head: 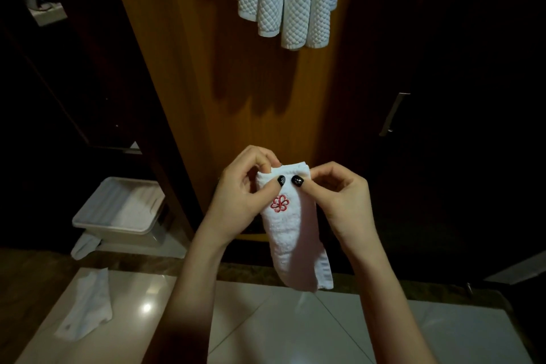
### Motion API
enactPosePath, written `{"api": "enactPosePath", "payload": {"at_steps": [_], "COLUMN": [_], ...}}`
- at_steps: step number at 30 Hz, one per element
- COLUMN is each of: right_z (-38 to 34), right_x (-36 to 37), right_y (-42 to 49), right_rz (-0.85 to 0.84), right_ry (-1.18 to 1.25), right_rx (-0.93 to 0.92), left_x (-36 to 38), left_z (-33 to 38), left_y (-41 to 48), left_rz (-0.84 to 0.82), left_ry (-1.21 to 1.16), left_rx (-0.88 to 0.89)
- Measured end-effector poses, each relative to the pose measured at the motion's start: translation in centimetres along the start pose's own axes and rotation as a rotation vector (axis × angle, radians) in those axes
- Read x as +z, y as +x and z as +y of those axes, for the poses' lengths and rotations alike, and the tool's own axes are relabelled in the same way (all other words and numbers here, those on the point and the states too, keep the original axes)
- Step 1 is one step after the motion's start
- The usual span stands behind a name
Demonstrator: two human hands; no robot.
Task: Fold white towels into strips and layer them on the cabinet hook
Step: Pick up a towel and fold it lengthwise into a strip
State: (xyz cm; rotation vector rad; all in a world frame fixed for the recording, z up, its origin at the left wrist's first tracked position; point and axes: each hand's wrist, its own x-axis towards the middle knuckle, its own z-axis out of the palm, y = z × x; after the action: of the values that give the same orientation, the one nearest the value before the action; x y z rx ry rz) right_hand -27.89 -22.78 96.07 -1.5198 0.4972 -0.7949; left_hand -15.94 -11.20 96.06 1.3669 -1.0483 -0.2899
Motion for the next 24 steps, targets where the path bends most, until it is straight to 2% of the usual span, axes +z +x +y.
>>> {"api": "enactPosePath", "payload": {"at_steps": [3,8,13,18,21,24], "right_z": [0.2,0.0,-0.4,0.3,1.0,1.3], "right_x": [0.1,-0.1,-0.1,-0.6,-0.9,-1.6], "right_y": [0.0,0.8,2.0,2.7,3.1,3.9], "right_rz": [0.036,0.114,0.102,0.087,0.011,0.008], "right_ry": [0.025,0.065,0.032,-0.103,-0.187,-0.282], "right_rx": [0.001,-0.041,-0.078,-0.249,-0.187,-0.14], "left_x": [0.3,0.4,1.6,1.9,1.7,1.9], "left_z": [0.1,-0.4,-0.9,-0.9,-0.2,0.5], "left_y": [0.1,0.1,1.1,4.0,6.2,8.1], "left_rz": [0.026,-0.117,0.021,0.219,0.263,0.258], "left_ry": [-0.053,-0.069,-0.031,-0.029,-0.022,0.009], "left_rx": [-0.003,-0.017,-0.01,0.004,0.033,0.062]}}
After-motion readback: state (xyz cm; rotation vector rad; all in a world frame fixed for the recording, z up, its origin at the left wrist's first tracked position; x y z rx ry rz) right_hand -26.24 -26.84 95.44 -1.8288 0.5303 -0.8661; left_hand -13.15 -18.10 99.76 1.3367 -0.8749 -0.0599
